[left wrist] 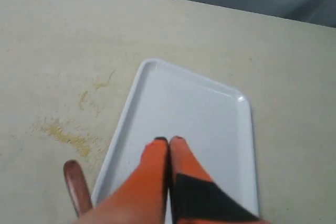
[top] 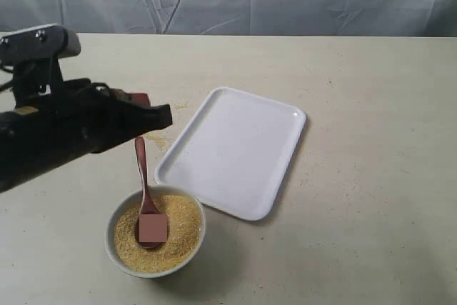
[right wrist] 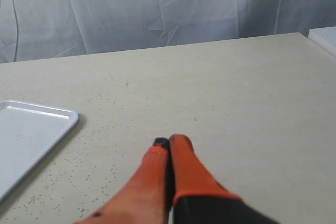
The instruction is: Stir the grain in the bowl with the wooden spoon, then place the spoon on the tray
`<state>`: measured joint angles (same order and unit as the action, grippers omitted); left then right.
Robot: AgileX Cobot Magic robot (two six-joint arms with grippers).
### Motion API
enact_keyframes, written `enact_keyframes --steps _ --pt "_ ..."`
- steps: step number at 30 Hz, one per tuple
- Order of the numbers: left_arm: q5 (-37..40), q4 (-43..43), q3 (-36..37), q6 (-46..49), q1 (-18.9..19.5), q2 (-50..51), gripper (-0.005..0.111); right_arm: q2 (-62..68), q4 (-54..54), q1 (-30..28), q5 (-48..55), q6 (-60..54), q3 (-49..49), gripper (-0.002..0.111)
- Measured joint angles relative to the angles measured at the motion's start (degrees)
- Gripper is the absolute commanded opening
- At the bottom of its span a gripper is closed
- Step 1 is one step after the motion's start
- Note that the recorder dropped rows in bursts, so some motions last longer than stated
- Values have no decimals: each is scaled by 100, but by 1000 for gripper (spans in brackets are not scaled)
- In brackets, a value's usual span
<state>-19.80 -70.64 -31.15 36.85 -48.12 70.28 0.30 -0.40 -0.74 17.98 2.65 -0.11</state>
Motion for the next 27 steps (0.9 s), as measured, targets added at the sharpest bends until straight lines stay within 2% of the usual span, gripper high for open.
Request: enact_keyframes --steps 5,9,11,14,15,16,18,22,27 --pt "1430 34 -885 811 675 322 0 0 0 0 0 0 0 0" --pt "2992 329 -1555 812 1314 882 0 0 0 0 0 0 0 0" --pt "3717 854 -1804 511 1596 1191 0 0 0 0 0 0 0 0" --pt "4742 2478 -2218 -574 1862 1504 0 0 0 0 0 0 0 0" --pt "5048 3230 -2366 -1086 1897 1556 0 0 0 0 0 0 0 0" --pt "5570 4669 -2604 -2119 1928 1597 0 0 0 0 0 0 0 0" --pt "5841 5971 -2878 -3000 1793 1543 0 0 0 0 0 0 0 0" --pt "5497 6808 -3170 -3226 1173 1592 0 0 0 0 0 0 0 0" --pt "4983 7006 -3219 -3275 1094 2553 0 0 0 0 0 0 0 0"
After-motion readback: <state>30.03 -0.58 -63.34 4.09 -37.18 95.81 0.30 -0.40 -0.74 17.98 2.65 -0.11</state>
